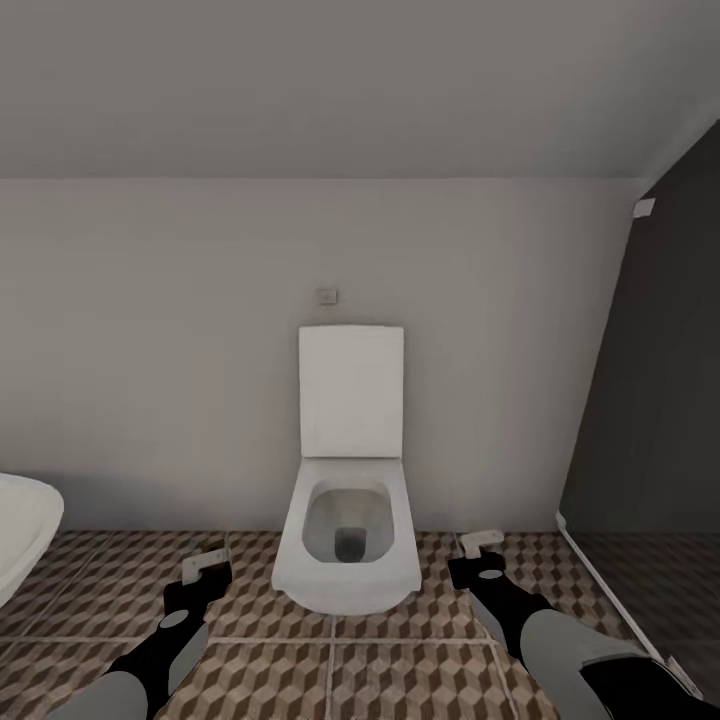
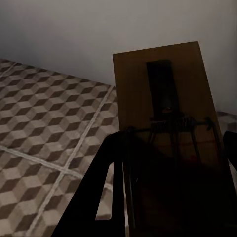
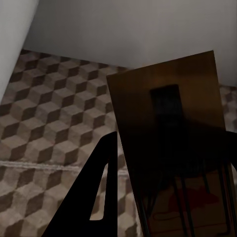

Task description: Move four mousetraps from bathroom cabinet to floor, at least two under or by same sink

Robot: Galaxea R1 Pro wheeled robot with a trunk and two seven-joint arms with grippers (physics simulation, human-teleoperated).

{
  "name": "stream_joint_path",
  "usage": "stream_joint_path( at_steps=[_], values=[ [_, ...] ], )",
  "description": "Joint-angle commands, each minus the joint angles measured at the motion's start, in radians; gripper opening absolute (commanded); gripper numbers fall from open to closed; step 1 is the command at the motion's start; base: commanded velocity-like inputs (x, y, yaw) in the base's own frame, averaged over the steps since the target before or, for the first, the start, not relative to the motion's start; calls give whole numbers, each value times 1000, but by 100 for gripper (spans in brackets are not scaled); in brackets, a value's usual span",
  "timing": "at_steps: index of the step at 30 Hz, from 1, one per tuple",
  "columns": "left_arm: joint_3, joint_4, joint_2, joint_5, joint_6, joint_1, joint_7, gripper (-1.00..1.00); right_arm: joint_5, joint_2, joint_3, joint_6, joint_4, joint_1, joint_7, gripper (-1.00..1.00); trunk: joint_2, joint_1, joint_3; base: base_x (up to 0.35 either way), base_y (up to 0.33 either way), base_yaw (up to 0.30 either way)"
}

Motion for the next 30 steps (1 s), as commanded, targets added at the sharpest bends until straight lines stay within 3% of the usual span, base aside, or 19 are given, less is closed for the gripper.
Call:
stream_joint_path(
  at_steps=[1, 23, 30],
  values=[
    [-9, 0, 1, 7, -3, -1, 8, -100, 5, 0, 4, -1, 1, -1, -1, -100, -8, 4, -4, 0, 0, 0],
    [-9, 0, 3, 9, -3, -1, 8, -100, 5, -2, 3, -1, 1, -1, -1, -100, -162, 88, -73, 0, 0, 0],
    [-9, 0, 2, 10, -3, -1, 8, -100, 5, -1, 3, -1, 1, -1, -1, -100, -163, 91, -100, 0, 0, 0]
  ],
)
